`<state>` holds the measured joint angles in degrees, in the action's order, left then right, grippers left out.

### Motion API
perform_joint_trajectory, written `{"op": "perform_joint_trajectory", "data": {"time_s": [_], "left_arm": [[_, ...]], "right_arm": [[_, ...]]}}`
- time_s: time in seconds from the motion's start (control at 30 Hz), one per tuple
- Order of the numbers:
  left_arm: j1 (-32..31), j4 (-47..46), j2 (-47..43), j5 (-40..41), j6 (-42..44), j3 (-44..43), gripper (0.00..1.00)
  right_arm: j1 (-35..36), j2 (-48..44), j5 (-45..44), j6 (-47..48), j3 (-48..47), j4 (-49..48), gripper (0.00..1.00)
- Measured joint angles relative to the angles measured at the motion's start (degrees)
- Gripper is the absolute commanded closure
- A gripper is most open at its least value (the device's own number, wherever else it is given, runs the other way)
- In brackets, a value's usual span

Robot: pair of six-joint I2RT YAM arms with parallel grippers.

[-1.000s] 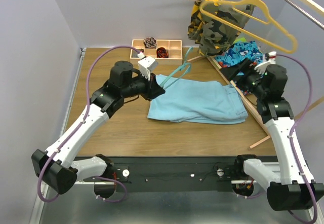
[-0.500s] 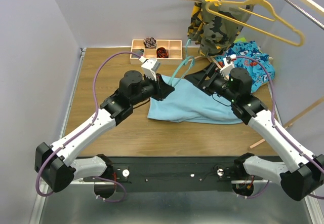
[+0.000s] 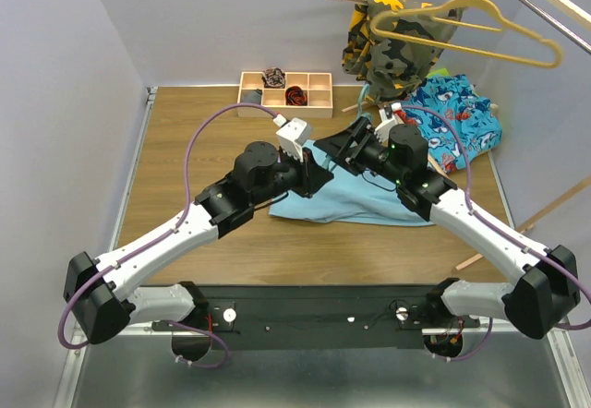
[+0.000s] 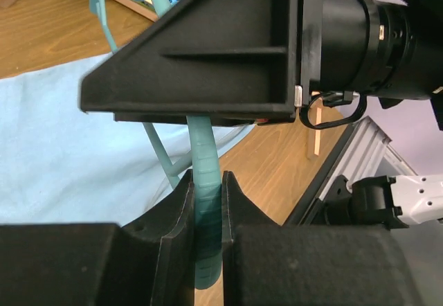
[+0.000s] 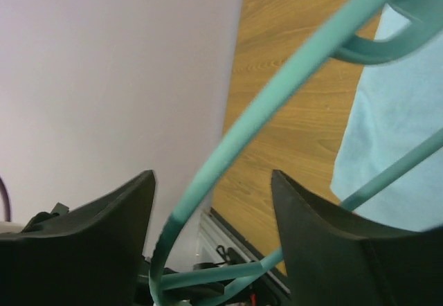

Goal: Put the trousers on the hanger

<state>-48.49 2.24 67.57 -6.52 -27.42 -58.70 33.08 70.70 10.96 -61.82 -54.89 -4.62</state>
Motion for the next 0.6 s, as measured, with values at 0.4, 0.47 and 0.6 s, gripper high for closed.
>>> {"op": "perform_joint_trajectory", "data": {"time_s": [0.4,0.47,0.6], "left_arm": [[-0.92,3.96,2.05,3.15,2.51,0.11,0.18],[-1.01,5.05,2.10,3.67,2.38,0.11,0.17],[1.55,7.06,2.78,4.98,1.60,0.63,0.16]], "right_arm": [[0.46,2.32,0.31,-2.80,0.31,-2.51,0.89],[0.61,2.32,0.20,-1.97,1.11,-3.21,0.90],[0.55,2.29,0.24,-2.08,3.50,-2.91,0.99]]}}
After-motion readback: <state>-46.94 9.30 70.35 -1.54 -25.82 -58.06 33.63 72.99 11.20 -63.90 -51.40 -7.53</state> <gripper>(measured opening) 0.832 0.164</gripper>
